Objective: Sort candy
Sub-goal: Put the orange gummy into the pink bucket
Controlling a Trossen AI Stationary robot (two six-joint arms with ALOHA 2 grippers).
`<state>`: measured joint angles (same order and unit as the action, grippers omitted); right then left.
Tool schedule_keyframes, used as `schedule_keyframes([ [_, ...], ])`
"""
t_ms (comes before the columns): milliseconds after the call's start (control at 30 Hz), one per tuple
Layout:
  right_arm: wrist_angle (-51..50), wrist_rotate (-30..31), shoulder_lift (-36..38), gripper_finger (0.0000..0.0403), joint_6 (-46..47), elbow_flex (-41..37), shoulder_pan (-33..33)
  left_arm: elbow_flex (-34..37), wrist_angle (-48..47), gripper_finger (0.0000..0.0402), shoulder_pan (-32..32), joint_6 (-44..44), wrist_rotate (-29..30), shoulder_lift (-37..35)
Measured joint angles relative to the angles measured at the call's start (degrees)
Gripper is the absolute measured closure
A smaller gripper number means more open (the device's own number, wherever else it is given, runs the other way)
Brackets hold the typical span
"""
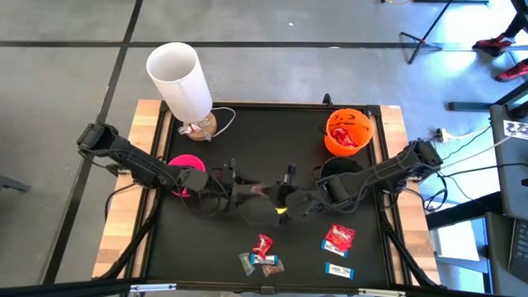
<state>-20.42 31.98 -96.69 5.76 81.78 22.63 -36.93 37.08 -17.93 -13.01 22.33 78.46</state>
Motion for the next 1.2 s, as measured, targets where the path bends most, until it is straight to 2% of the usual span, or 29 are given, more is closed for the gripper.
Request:
schedule_keyframes([
  [233, 1.58, -1.63, -2.07, 0.0403, -0.18, -0.01, -1.02, 0.0, -0.46, 0.0247, 0.02, 0.09, -0.08, -0.02],
  [700, 1.3, -1.6, -3.42, 0.0403, -0.26, -0.03, -1.0, -0.02, -2.56, 0.0393, -0.09, 1.78, 0.02, -0.07],
  [900, 0.87, -2.13, -3.42, 0.0396, -0.24, -0.03, -1.02, -0.02, -3.11, 0.04, -0.09, 2.93, 0.04, -0.07],
  [1033, 0.85, -4.21, -3.38, 0.036, -0.9, -0.03, -0.96, -0.02, -4.23, 0.0401, -0.13, 3.16, -0.01, -0.49],
  [1200, 0.35, -6.14, -3.31, 0.0268, -1.44, -0.03, -0.83, -0.01, -9.99, 0.0401, -0.11, 3.23, 1.24, -3.84],
])
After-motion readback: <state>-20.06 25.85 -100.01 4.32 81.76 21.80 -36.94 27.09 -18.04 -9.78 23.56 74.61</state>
